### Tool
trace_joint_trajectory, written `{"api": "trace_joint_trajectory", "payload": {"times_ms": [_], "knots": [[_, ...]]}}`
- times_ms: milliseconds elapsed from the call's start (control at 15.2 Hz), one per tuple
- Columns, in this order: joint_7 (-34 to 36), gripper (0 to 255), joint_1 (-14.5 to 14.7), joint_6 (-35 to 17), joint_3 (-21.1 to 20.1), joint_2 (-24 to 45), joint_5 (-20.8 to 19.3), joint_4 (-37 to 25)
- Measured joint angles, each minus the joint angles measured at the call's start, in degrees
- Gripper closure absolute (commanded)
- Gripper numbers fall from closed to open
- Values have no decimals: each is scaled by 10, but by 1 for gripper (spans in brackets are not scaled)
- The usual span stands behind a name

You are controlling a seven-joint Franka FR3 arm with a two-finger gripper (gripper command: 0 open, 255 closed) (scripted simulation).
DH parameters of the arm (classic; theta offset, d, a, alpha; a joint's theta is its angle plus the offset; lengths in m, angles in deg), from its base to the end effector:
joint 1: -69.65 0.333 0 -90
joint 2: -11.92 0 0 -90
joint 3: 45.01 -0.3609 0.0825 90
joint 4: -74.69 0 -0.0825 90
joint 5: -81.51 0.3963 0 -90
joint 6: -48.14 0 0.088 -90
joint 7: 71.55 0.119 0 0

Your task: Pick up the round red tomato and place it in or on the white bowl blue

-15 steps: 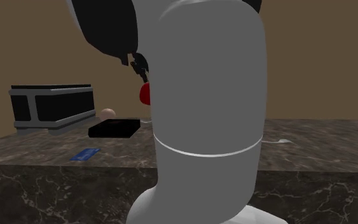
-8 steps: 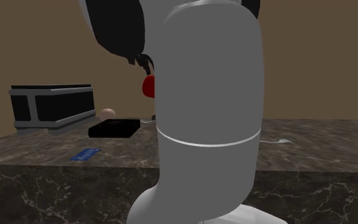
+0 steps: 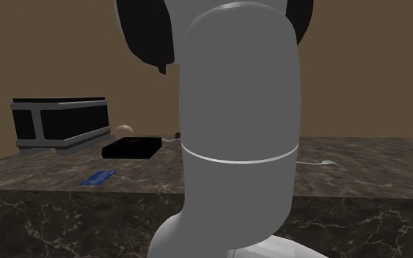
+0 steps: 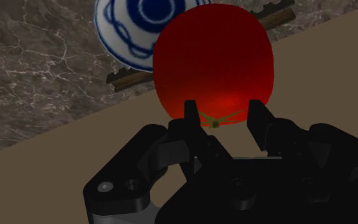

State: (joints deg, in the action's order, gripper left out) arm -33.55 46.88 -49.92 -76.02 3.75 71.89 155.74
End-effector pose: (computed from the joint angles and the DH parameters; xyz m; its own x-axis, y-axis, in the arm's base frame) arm 0.5170 0.0906 0.8181 0.7624 -0.4549 0.4602 -0.4822 -0.8737 -0.0646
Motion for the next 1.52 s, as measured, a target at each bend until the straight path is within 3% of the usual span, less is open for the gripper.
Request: {"api": "trace_joint_trajectory", "payload": {"times_ms": [330, 1518], "knots": [[-58, 255, -22, 22, 31, 26, 7, -55], [-71, 255, -26, -134, 59, -55, 49, 171]]}}
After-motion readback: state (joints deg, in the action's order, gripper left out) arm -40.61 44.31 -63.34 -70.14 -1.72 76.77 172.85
